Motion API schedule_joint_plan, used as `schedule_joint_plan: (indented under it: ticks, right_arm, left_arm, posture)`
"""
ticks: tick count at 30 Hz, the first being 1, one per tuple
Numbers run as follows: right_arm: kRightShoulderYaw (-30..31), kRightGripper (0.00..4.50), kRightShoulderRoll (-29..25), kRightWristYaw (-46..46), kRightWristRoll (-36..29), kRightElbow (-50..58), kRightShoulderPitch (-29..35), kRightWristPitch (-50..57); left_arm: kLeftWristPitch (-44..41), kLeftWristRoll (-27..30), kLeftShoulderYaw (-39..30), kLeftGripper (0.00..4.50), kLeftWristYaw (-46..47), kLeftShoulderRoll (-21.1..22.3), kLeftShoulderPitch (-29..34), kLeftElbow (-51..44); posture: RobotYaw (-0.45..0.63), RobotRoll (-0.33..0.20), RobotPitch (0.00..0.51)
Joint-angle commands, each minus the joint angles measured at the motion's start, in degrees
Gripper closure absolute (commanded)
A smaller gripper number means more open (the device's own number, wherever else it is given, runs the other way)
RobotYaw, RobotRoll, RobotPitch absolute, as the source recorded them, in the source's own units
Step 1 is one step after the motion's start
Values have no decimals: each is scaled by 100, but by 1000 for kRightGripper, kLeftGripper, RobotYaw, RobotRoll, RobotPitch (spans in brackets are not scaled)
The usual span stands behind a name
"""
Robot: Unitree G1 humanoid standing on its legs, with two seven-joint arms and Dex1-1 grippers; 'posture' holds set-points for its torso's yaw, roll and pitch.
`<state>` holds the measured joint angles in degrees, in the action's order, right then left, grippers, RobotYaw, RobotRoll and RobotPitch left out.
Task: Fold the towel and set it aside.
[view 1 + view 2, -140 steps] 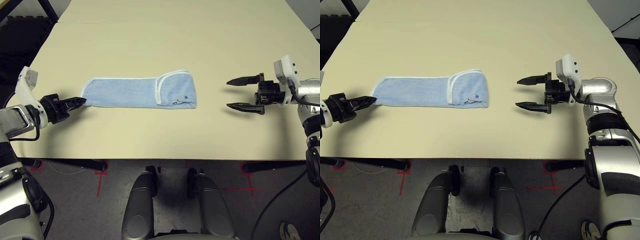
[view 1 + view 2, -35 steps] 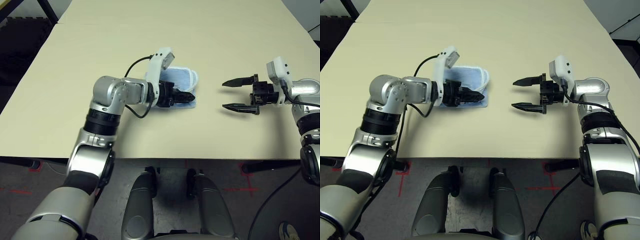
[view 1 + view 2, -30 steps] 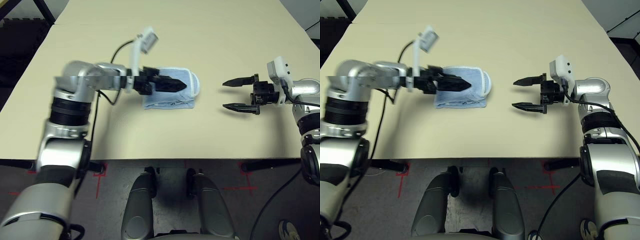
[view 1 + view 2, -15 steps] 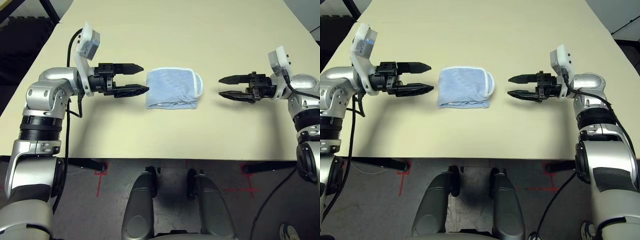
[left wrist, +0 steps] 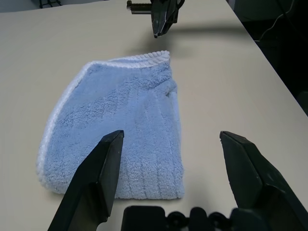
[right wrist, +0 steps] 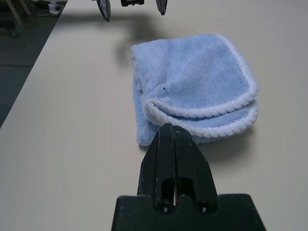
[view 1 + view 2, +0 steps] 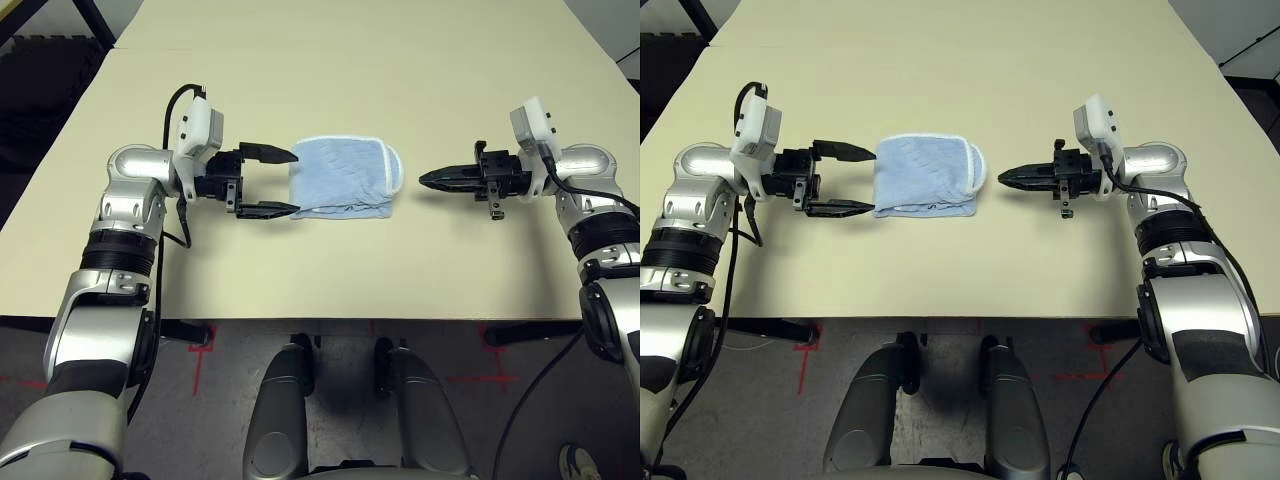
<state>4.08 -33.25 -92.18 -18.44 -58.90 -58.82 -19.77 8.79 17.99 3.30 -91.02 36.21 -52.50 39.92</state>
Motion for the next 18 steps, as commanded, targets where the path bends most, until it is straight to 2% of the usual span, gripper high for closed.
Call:
schedule_joint_plan:
  ticks: [1,4,8,13,15,18]
  right_arm:
    - [104,4500,-19,-32,-117,83,15,53]
    - [115,4500,37,-32,-161,93,-47,115]
    - [-292,4500,338,-23,-175,-88,-313,444]
    - [-153,4500,430,-32,-60,-62,-327,344]
    - [-144,4500,414,-32,-41,-76,-338,325]
    - [-112,4500,369,-32,-46,-58,-318,314]
  left_arm:
    - [-264,19,-73,390,-4,-85,-100,144]
    - [-772,61,-177,390,286,-155,-243,205]
    - [-1178,-10,-231,390,672,-333,-499,302]
    - [-891,-242,-52,390,497,-431,-539,295]
    - [-837,-377,18,14,570,-427,-494,248]
    - [-870,-372,15,5,518,-425,-432,162]
  posture:
    - [-40,0,234]
    - [-36,0,235]
    - [-25,0,238]
    - [-20,0,237]
    - [-20,0,237]
    - [-13,0,231]
